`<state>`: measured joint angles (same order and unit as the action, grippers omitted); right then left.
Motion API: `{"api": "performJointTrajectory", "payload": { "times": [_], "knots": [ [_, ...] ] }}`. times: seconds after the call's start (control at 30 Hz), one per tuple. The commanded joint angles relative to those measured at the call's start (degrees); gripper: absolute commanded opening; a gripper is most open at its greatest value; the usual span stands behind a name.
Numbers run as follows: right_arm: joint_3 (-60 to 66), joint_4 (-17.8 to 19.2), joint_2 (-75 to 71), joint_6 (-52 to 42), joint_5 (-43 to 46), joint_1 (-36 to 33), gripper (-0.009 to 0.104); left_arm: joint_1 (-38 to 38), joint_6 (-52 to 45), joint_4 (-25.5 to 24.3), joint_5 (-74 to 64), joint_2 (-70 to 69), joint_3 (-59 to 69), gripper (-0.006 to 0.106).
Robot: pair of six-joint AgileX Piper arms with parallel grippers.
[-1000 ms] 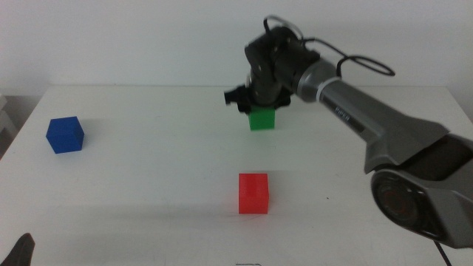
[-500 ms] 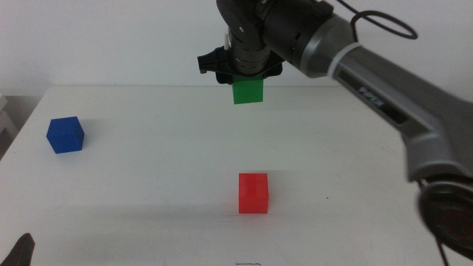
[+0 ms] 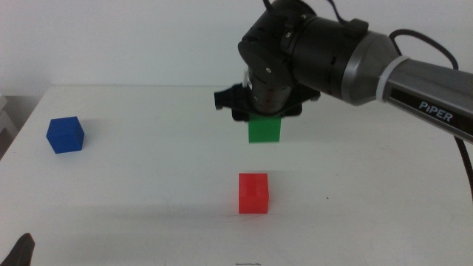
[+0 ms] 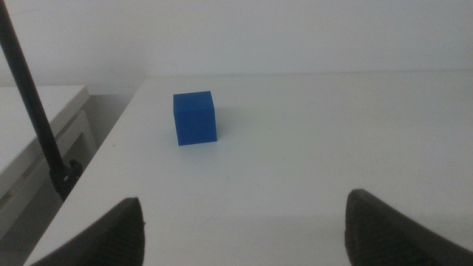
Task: Stack red cubes first, then green, then blue cubes in a specific spot.
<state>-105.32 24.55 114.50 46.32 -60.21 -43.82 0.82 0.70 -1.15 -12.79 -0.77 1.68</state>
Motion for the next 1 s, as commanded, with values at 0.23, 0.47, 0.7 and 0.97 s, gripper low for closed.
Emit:
{"api": "performJointTrajectory", "payload": {
  "times": [0.23,0.47,0.7,0.97],
  "knots": [
    [-1.02,-3.06,-3.14,-0.33,-1.05,-0.12,-0.001,-0.05,0.41,0.38,4.8,-1.16,-0.19,0.092],
    [2.6,-3.47,-3.12,0.03,-0.09,-0.01,-0.001,-0.05,0.41,0.38,4.8,-1.16,-0.19,0.092],
    [7.18,-3.68,-3.19,2.41,4.7,-1.15,-0.001,-0.05,0.41,0.38,4.8,-1.16,-0.19,0.092],
    [7.71,-3.68,-3.07,3.26,5.35,-1.69,-0.001,-0.05,0.41,0.38,4.8,-1.16,-0.19,0.092]
  ]
}}
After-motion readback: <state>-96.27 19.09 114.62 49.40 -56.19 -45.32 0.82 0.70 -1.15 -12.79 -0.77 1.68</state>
